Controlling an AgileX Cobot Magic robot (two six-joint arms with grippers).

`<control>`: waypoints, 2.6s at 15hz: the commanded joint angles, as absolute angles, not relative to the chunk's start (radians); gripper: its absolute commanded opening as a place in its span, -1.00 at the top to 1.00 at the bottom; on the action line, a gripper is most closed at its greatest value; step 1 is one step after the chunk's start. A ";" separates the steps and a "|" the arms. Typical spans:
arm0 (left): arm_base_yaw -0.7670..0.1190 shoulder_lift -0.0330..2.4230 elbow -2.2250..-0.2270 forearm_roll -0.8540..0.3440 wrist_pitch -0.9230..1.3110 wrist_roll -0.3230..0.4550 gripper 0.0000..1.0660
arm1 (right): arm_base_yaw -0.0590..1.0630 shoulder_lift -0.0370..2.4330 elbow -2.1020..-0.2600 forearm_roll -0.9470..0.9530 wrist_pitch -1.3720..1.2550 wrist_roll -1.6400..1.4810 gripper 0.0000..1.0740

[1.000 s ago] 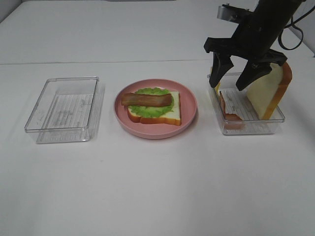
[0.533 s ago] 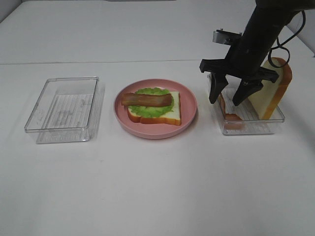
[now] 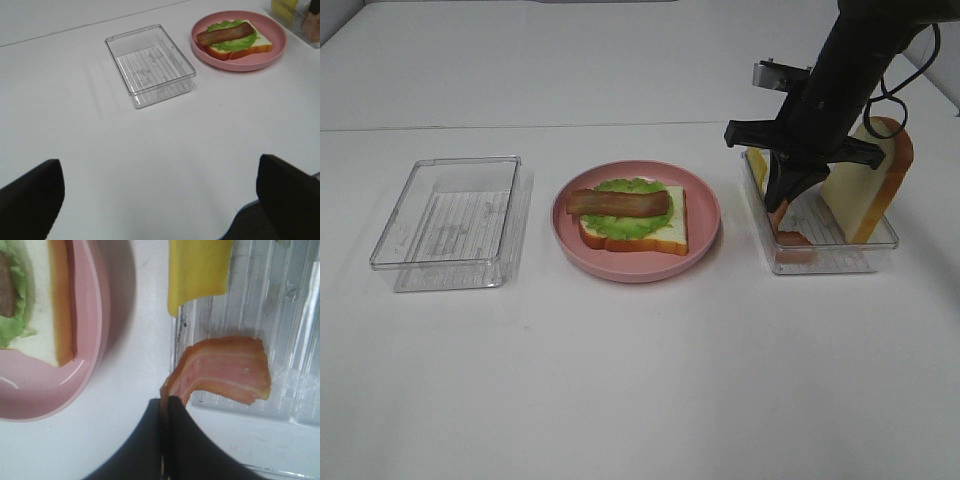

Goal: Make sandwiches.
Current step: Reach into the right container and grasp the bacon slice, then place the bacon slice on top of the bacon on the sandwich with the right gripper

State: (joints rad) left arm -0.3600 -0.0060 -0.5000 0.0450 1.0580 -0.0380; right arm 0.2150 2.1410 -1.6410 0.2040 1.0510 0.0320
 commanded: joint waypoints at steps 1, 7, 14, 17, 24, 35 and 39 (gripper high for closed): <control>-0.359 -0.014 -0.499 0.040 1.048 -0.042 -0.86 | 0.217 2.118 -1.655 0.208 1.099 0.033 1.00; -0.359 -0.014 -0.499 0.040 1.048 -0.042 -0.86 | 0.217 1.964 -1.665 0.327 1.150 0.000 1.00; -0.359 -0.014 -0.499 0.040 1.048 -0.041 -0.86 | 0.244 1.943 -1.665 0.786 1.074 -0.239 1.00; -0.359 -0.014 -0.499 0.040 1.048 -0.039 -0.86 | 0.289 1.979 -1.665 0.951 0.981 -0.277 1.00; -0.359 -0.014 -0.499 0.040 1.048 -0.039 -0.86 | 0.363 2.213 -1.665 1.212 0.817 -0.387 1.00; -0.359 -0.014 -0.499 0.040 1.048 -0.039 -0.86 | 0.363 2.182 -1.665 0.551 0.801 0.067 1.00; -0.359 -0.014 -0.499 0.040 1.048 -0.039 -0.86 | 0.365 2.182 -1.665 0.535 0.838 0.092 0.63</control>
